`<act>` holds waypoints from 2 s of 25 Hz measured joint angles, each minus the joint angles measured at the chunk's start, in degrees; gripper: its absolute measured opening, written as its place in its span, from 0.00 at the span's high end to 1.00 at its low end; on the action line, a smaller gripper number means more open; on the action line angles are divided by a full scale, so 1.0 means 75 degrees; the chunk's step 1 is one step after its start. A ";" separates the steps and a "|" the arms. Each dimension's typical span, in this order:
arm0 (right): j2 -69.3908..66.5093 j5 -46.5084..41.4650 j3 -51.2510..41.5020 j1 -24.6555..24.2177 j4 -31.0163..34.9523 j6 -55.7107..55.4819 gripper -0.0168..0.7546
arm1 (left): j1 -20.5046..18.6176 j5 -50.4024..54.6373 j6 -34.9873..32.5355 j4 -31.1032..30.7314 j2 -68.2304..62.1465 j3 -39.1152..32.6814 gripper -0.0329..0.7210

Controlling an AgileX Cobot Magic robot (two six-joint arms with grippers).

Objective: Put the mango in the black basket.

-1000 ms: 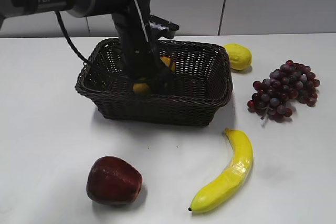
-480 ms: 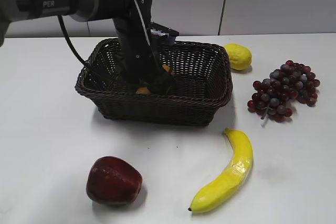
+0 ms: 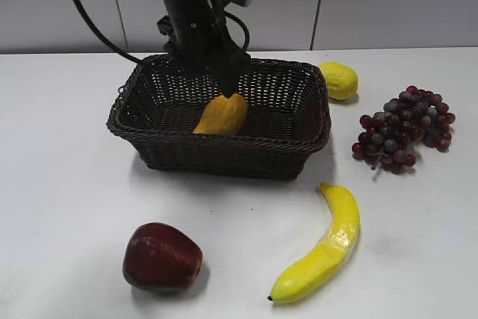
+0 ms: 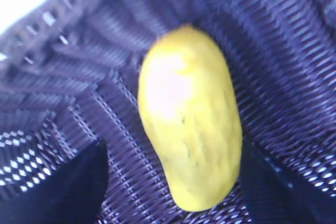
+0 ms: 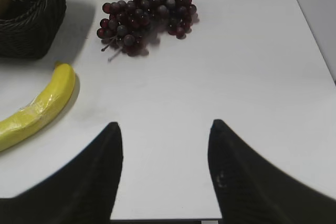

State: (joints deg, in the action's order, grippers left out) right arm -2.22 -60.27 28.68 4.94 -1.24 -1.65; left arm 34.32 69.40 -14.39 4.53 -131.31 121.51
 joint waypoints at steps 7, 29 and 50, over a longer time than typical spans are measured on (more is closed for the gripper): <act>0.0000 0.0000 0.0000 0.0000 0.0000 0.0000 0.45 | -0.0187 0.0026 0.0056 -0.0143 0.0707 0.0046 0.19; 0.0000 0.0000 -0.0018 0.0000 0.0000 0.0000 0.45 | -0.4361 0.0052 0.0972 0.0170 0.3254 -0.2101 0.20; 0.0000 0.0000 -0.0018 0.0000 0.0000 0.0005 0.45 | -0.4863 -0.0366 0.0598 -0.0202 0.6241 -0.7501 0.20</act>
State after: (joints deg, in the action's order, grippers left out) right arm -2.22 -60.27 28.54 4.94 -1.24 -1.61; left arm -2.15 66.65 -9.90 3.01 -84.50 65.25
